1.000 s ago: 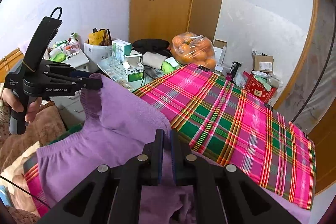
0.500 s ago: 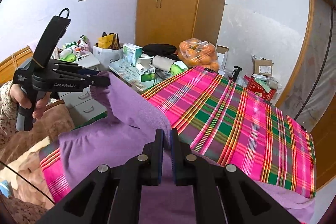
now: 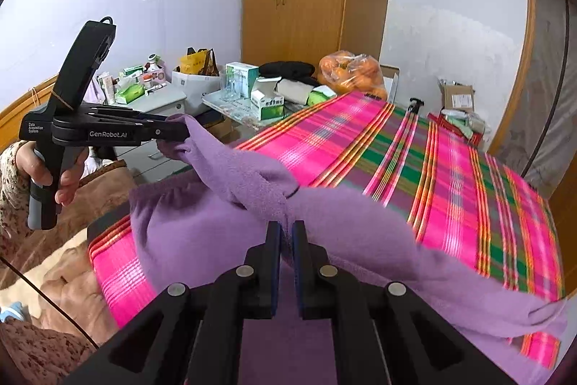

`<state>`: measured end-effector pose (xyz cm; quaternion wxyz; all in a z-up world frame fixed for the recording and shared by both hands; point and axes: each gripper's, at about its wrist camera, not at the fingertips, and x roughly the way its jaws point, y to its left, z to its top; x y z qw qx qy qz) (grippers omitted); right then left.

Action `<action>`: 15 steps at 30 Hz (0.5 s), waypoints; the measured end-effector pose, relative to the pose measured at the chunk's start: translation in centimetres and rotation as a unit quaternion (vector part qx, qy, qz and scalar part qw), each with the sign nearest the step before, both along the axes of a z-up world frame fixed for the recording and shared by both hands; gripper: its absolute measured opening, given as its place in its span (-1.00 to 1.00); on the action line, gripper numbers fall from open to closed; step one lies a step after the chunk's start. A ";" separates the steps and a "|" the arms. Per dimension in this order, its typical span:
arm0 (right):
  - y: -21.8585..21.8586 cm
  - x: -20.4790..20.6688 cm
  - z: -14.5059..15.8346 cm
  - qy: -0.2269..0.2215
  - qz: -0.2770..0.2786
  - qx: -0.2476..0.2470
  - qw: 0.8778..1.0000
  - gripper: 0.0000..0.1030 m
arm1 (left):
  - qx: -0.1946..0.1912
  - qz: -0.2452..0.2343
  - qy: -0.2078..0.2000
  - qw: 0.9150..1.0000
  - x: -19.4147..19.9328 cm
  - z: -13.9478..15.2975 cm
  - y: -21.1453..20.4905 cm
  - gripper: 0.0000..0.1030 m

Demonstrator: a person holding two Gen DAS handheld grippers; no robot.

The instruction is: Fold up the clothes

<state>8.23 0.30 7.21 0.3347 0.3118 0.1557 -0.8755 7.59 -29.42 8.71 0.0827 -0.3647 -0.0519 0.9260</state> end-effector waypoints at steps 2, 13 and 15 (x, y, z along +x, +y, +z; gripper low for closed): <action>0.0 0.5 -0.6 -0.002 0.001 0.005 1.000 -0.86 | 0.001 0.003 -0.002 1.000 0.5 -0.5 0.1 -0.44; 0.2 3.0 -3.9 -0.023 0.020 0.026 0.999 -0.99 | 0.044 0.023 -0.027 0.998 3.3 -3.3 -1.1 -0.44; 0.3 3.3 -4.4 -0.024 0.022 0.033 0.999 -0.99 | 0.070 0.029 -0.041 0.996 3.6 -3.9 -1.7 -0.44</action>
